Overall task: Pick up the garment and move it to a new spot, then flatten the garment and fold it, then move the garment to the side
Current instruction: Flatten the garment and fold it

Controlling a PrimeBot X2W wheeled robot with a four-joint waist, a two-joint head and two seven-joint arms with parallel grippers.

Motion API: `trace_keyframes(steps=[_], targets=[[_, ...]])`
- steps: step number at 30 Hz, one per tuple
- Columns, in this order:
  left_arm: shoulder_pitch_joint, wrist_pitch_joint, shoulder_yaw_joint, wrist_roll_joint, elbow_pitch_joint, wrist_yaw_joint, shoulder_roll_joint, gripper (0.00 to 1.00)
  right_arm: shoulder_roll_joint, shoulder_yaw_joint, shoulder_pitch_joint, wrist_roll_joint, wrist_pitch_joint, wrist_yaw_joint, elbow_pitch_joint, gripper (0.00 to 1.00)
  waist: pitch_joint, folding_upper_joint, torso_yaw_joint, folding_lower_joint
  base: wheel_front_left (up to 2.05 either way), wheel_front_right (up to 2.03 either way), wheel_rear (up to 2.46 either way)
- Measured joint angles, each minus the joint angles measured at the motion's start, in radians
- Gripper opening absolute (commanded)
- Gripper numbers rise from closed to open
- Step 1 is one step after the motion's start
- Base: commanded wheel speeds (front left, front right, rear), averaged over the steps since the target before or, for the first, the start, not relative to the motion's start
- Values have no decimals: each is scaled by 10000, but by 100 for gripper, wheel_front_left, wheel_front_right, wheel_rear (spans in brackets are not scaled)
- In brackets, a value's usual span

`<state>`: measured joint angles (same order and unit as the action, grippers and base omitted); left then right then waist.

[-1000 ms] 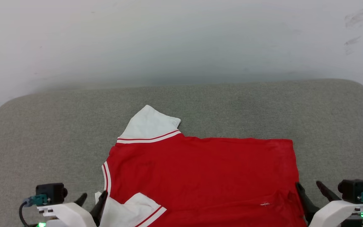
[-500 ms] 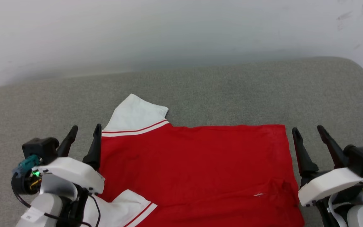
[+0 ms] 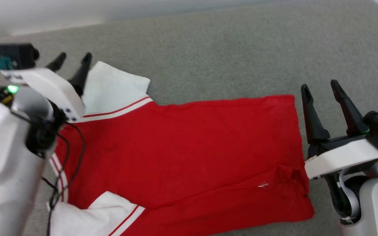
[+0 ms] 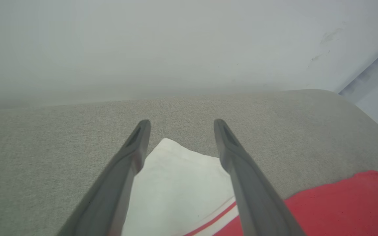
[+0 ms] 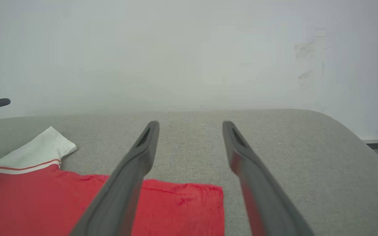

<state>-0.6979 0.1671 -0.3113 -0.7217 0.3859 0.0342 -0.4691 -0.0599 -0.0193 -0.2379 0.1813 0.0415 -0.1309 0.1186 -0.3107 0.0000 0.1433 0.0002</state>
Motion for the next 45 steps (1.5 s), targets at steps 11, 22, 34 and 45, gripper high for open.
trace_keyframes(steps=[11,22,34,45], targets=[[-2142,4719,-468,-688,2399,136,-997,100,73,-550,-358,497,-635,0,-725,100,-1016,0,1204,0,0,0,0],[-3044,7902,-838,-955,2945,-640,-1484,18,77,-610,-414,1089,-1076,0,-1365,100,-1689,0,1819,-2,0,0,0],[-2519,6297,-711,-917,2832,-713,-1135,0,73,-213,-895,1797,21,0,-2792,100,-1319,0,1628,-2,0,0,0],[-2480,4796,-1099,-646,1475,12,-326,0,-1409,-238,-2457,2913,4121,0,-4381,100,-767,0,292,-2,0,0,0]])
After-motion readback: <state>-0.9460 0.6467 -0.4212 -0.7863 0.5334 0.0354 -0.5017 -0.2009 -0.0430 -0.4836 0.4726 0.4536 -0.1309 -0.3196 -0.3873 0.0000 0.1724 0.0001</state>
